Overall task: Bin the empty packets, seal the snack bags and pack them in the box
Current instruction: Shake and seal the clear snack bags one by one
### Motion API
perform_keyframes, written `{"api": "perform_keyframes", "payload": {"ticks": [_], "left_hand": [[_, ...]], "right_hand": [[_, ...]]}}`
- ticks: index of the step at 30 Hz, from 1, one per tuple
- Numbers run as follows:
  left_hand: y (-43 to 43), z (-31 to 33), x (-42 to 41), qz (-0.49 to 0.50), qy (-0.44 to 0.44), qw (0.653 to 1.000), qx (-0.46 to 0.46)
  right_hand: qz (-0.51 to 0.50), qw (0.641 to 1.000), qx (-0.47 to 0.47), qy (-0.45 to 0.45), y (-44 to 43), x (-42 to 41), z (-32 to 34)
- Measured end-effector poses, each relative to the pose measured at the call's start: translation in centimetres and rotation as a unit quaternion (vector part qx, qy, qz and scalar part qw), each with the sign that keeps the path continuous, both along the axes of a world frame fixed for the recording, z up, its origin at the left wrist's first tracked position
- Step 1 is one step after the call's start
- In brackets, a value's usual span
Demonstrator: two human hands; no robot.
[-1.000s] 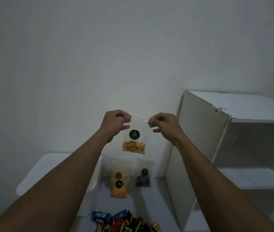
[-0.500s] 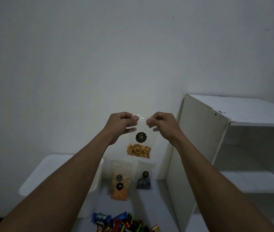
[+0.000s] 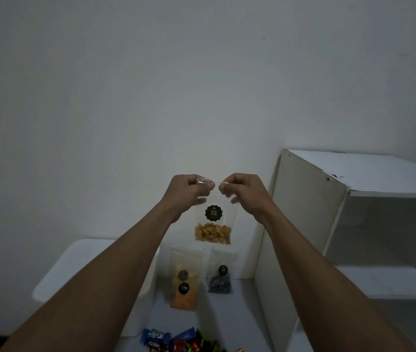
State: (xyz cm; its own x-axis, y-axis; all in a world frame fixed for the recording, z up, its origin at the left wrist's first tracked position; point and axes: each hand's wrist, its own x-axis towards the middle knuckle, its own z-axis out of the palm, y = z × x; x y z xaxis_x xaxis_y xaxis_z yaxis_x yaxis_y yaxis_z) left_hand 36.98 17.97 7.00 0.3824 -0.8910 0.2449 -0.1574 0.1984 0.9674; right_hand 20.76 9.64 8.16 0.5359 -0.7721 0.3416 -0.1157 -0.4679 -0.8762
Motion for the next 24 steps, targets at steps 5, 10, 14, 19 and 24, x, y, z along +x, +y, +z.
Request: {"api": "perform_keyframes", "payload": {"ticks": [5,10,14,19,24], "left_hand": [[-0.2,0.3,0.3,0.016,-0.036,0.999,0.010],[-0.2,0.2,0.7,0.050,-0.049,0.997,-0.015],[0.2,0.0,1.0,0.027,0.026,0.999,-0.024],[0.3,0.1,1.8,0.065,0.017,0.997,-0.037],[0.4,0.2,1.6,0.047,0.002,0.998,-0.034]], "right_hand": [[0.021,1.000,0.018,0.003,0.0,0.1,0.1],[0.025,0.998,0.043,-0.024,-0.2,0.1,-0.2],[-0.014,1.000,-0.006,-0.006,-0.5,-0.1,0.0],[0.013,1.000,0.021,-0.014,-0.4,0.1,0.3],[0.016,0.999,-0.025,0.027,0.0,0.8,0.8]]}}
